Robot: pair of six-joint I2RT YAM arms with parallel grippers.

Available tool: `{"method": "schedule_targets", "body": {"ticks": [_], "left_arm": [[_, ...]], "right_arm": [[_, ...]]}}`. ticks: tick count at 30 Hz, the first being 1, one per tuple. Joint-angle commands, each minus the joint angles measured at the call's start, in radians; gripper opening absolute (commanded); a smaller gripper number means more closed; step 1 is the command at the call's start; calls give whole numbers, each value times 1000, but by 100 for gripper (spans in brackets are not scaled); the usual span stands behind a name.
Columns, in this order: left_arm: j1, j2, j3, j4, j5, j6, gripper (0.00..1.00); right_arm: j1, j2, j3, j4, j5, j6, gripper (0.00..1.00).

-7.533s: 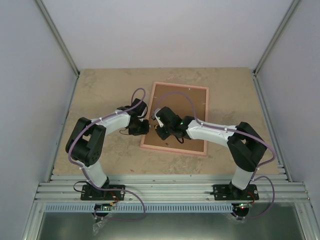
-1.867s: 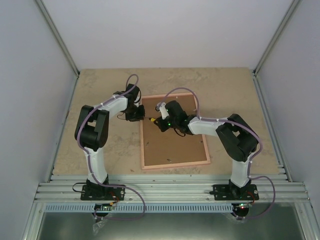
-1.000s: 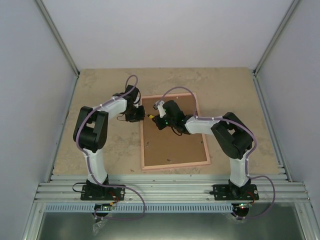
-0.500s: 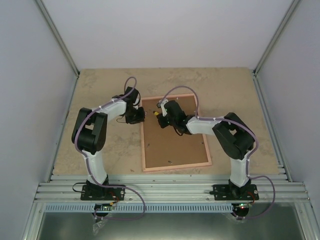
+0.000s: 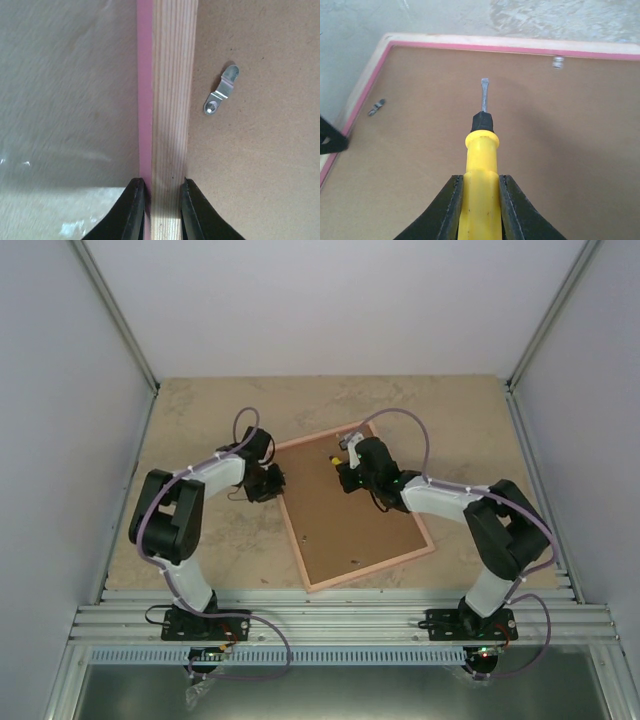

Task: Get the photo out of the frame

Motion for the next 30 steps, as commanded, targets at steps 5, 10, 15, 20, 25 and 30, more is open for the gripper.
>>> {"method": "schedule_targets", "body": {"ticks": [5,10,15,20,25,30], "left_arm": [[1,-191,-237,239,131,-365,4],[-40,-283,-354,295,108,-502,9],[-55,-334,-373,272,84,-524,23],[-56,-355,-340,223,51,-487,34],[-49,-369,-254,76,-52,-388,48],[-20,-345,-119,-40,-155,-204,64]], "right_arm": [[-36,-98,-87,19,6,12,1],[-46,-122,-113,30,2,14,0],[-58,-148,-139,42,-9,9,1],[-63,-161,-153,48,-18,5,0],[-71,-178,-161,46,-23,4,0],[-82,-215,-185,52,-29,2,0]]}}
